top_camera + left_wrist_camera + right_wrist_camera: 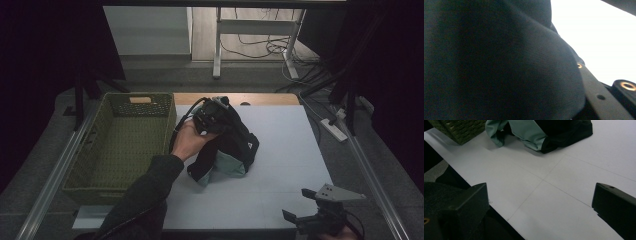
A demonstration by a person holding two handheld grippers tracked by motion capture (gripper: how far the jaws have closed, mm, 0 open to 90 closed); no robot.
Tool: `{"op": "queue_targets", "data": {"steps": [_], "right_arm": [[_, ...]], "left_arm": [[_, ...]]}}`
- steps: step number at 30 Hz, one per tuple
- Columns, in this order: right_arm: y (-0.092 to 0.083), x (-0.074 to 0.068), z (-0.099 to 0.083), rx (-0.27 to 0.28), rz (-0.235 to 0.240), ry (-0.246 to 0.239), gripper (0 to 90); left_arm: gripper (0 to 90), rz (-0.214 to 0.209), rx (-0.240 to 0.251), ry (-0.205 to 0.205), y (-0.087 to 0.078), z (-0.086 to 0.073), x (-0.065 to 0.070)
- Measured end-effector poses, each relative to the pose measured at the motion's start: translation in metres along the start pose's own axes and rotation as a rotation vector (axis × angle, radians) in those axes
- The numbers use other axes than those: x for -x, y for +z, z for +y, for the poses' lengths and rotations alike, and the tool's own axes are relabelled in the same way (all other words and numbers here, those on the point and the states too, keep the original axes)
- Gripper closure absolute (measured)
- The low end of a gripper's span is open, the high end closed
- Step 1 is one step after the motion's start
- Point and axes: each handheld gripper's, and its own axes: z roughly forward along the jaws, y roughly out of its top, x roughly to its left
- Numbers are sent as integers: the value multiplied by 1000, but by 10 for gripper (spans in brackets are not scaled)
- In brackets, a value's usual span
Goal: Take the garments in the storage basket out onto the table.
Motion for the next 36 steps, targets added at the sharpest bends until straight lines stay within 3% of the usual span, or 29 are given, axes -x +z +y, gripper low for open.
{"op": "queue_targets", "data": {"steps": [13, 19, 29, 36], "right_arm": [[0, 0, 0, -3, -3, 0, 11], [1, 0, 0, -4, -2, 2, 11], [1, 0, 0, -6, -2, 1, 11], [1, 0, 0, -7, -2, 0, 11]], "left_arm": [[722, 25, -47, 25, 26, -17, -1], [710, 38, -60, 11, 33, -22, -1], [691, 48, -84, -55, 46, -34, -4], [662, 34, -135, -120, 59, -46, -10]]}}
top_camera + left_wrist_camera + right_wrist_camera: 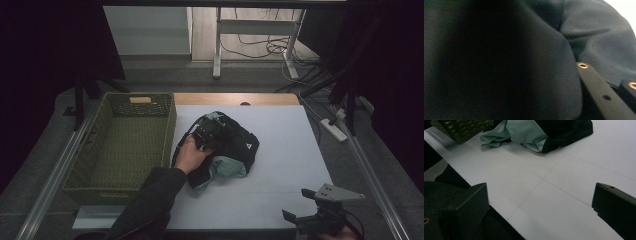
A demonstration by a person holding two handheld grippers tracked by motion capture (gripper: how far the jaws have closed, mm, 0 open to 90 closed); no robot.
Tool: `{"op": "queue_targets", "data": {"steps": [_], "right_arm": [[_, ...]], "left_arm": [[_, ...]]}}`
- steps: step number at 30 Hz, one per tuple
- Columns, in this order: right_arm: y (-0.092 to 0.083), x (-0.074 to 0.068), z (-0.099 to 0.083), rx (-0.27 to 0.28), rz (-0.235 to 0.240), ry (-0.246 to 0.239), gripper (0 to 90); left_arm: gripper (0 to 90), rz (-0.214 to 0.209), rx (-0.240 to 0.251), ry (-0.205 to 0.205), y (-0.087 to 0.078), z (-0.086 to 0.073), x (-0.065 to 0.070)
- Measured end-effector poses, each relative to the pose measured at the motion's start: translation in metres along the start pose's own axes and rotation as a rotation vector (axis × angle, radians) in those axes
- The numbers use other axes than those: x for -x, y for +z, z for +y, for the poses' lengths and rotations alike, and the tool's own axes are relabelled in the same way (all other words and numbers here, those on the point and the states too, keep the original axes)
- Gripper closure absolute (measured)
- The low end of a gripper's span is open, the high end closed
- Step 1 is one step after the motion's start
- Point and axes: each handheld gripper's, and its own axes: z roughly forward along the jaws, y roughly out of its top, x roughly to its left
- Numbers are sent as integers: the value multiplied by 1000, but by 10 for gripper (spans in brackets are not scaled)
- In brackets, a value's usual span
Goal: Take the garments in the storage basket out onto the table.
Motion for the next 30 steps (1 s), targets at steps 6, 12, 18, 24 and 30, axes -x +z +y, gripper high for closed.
{"op": "queue_targets", "data": {"steps": [6, 12, 18, 24, 30], "right_arm": [[0, 0, 0, -1, 0, 0, 11], [0, 0, 0, -2, 0, 0, 11], [0, 0, 0, -3, 0, 0, 11], [1, -1, 0, -6, -2, -3, 11], [1, -1, 0, -8, -3, -3, 11]], "left_arm": [[580, 1, 1, -36, 0, -2, -4], [393, 5, 35, -60, -11, 0, -8], [260, -61, 105, -76, -27, 0, -8], [110, -64, 128, -51, -47, -2, -3], [22, -69, 138, -26, -60, -8, 1]]}}
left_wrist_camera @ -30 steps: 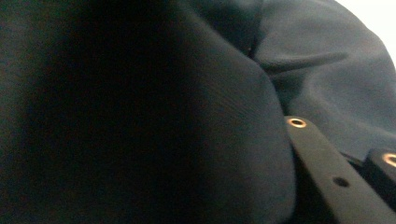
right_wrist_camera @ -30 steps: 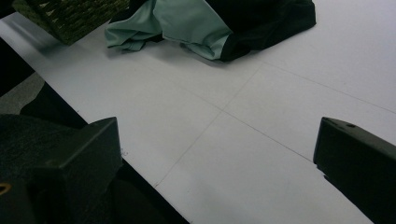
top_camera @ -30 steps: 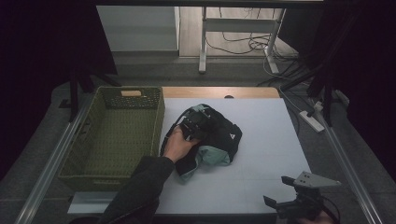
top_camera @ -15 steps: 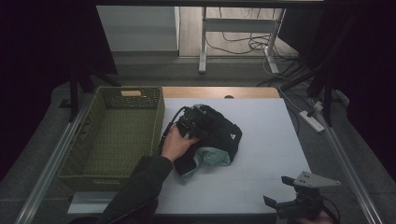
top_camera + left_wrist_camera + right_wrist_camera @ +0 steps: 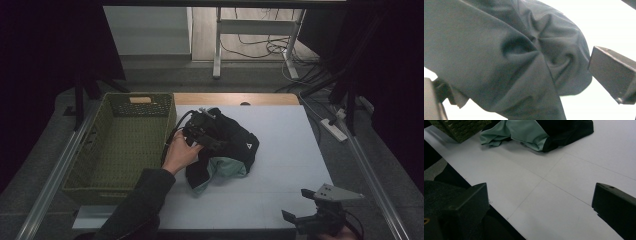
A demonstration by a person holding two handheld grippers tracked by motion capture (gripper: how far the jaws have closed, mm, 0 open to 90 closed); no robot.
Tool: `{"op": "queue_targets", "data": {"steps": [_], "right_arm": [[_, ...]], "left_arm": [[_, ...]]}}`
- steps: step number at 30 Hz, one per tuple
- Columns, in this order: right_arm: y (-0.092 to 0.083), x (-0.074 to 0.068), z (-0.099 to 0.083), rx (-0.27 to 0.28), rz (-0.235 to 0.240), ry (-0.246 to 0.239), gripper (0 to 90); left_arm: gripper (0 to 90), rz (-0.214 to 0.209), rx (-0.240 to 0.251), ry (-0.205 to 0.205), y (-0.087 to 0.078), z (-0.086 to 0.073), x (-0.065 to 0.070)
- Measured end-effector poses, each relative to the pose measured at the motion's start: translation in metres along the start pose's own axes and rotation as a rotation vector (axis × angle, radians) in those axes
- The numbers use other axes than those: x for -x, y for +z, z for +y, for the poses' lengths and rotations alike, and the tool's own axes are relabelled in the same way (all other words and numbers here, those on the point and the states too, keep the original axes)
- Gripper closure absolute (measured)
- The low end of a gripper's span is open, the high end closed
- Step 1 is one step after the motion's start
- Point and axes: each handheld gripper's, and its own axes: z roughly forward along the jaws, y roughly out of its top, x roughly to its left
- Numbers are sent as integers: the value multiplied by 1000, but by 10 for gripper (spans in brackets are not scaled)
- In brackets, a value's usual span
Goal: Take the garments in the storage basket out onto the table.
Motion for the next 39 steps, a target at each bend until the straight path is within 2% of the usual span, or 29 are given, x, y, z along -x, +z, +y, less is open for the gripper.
{"op": "queue_targets", "data": {"steps": [4, 6, 13, 19, 22, 26, 34, 39], "right_arm": [[0, 0, 0, -2, 0, 0, 11], [0, 0, 0, -2, 0, 0, 11], [1, 0, 0, -8, 0, 0, 11], [1, 0, 0, -11, -1, 1, 11], [1, 0, 0, -11, -1, 0, 11], [1, 0, 0, -11, 0, 3, 11], [1, -1, 0, -8, 0, -3, 11], [0, -1, 0, -2, 1, -3, 11]], "left_arm": [[12, -40, 49, 15, -12, -8, 0], [9, -44, 63, 26, -18, -12, 1], [0, -120, 119, 14, -37, -28, -2], [0, -151, 159, 6, -47, -43, -3], [0, -141, 183, 24, -53, -49, -1], [0, -150, 228, 30, -63, -56, 1], [0, -149, 211, 52, -70, -67, 7], [0, -169, 219, 39, -74, -75, 7]]}}
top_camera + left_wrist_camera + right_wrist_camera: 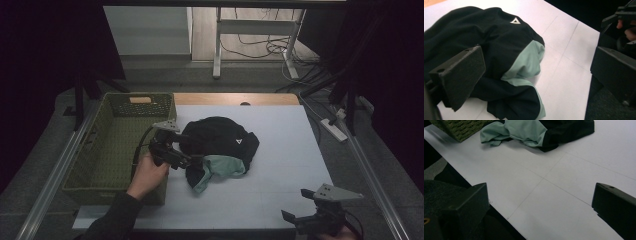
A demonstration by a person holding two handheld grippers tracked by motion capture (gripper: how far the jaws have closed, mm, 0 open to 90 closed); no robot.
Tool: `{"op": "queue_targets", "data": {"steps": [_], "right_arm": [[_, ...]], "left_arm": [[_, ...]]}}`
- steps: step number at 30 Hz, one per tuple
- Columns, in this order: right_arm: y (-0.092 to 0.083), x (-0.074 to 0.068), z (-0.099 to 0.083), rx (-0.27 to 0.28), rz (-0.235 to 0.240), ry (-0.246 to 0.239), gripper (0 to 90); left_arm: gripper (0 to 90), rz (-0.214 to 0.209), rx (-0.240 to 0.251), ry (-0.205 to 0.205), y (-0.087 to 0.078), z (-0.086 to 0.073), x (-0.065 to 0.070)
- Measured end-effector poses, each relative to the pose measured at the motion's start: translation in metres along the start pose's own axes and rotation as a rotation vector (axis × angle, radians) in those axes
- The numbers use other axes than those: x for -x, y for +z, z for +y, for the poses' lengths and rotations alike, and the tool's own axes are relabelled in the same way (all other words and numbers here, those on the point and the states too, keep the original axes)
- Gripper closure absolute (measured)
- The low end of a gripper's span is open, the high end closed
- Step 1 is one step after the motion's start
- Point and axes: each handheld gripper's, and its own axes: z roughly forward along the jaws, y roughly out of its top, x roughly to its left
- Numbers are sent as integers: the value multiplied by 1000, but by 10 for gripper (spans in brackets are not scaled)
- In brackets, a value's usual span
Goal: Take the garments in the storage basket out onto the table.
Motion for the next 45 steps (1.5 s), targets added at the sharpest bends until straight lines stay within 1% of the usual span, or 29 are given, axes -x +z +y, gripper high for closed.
{"op": "queue_targets", "data": {"steps": [2, 7, 9, 13, 18, 23, 28, 35, 38, 43, 45], "right_arm": [[0, 0, 0, 3, 0, -3, 11], [-1, 0, 0, 7, 0, -3, 11], [-1, 0, 0, 7, 1, -4, 11], [-1, 0, 0, 9, 0, -4, 12], [-1, 0, 0, 8, 0, -6, 11], [-1, 0, 0, 7, -2, -5, 11], [0, -1, 0, 4, -2, -6, 11], [0, -1, 0, 3, -1, -7, 11], [0, -1, 0, 2, -1, -7, 11], [0, -1, 0, 0, -2, -10, 12], [0, -1, 0, 0, -2, -9, 11]], "left_arm": [[0, -1, -1, -3, -2, -4, 1], [0, 21, 2, 1, -10, -15, 3], [0, 29, 6, -9, -13, -19, 3], [0, 25, 15, -31, -21, -28, 6], [0, 48, 31, -44, -34, -40, 12], [0, 88, 60, -53, -51, -55, 21], [0, 98, 83, -81, -64, -72, 27], [0, 130, 87, -108, -79, -94, 34], [0, 129, 103, -122, -86, -102, 38], [0, 163, 105, -130, -96, -115, 43], [0, 169, 103, -138, -99, -120, 43]]}}
